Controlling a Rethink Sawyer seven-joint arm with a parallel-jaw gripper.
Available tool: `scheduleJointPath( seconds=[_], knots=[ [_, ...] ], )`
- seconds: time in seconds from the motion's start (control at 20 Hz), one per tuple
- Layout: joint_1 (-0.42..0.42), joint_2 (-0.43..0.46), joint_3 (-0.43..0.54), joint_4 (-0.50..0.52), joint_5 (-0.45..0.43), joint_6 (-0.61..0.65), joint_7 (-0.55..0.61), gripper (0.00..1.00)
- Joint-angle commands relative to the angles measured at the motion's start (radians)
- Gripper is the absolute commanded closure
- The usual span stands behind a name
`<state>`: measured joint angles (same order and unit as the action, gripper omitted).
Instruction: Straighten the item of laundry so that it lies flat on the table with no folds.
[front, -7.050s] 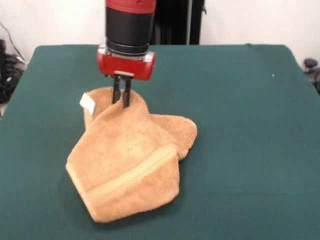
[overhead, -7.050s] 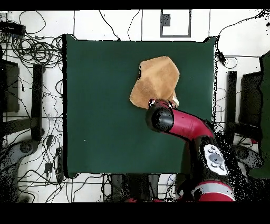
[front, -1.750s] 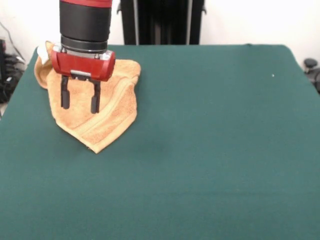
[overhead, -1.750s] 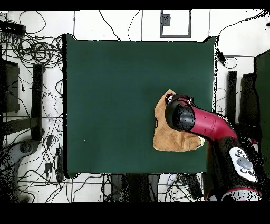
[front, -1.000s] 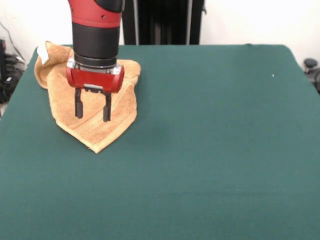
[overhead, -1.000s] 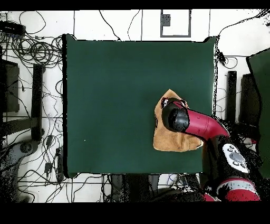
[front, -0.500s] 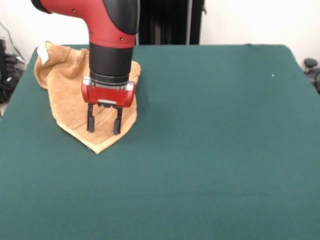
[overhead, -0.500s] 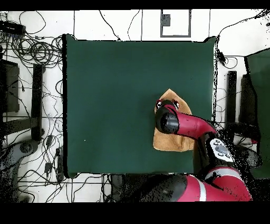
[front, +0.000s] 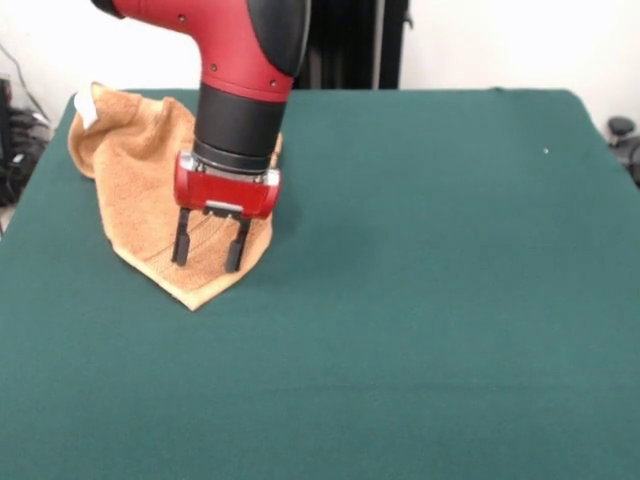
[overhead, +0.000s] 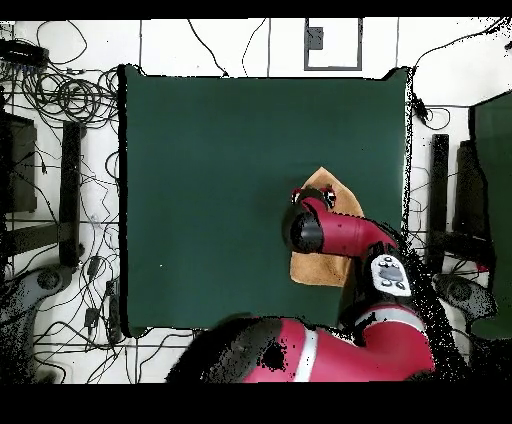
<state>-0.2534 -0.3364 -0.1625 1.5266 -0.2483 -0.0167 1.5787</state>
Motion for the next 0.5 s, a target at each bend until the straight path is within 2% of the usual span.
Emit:
scheduleJointPath(
  seconds=[0.05, 0.25, 0.4, 0.5],
  knots=[
    [0.02, 0.214, 0.02, -0.097, 0.064, 0.085, 0.155, 0.0],
    [0.035, 0.249, 0.011, -0.148, 0.06, 0.165, 0.113, 0.0],
    [-0.122, 0.244, 0.219, -0.11, -0.013, 0.116, 0.044, 0.0],
    [-0.184, 0.25, 0.294, -0.096, -0.04, 0.141, -0.001, 0.0]
  ],
)
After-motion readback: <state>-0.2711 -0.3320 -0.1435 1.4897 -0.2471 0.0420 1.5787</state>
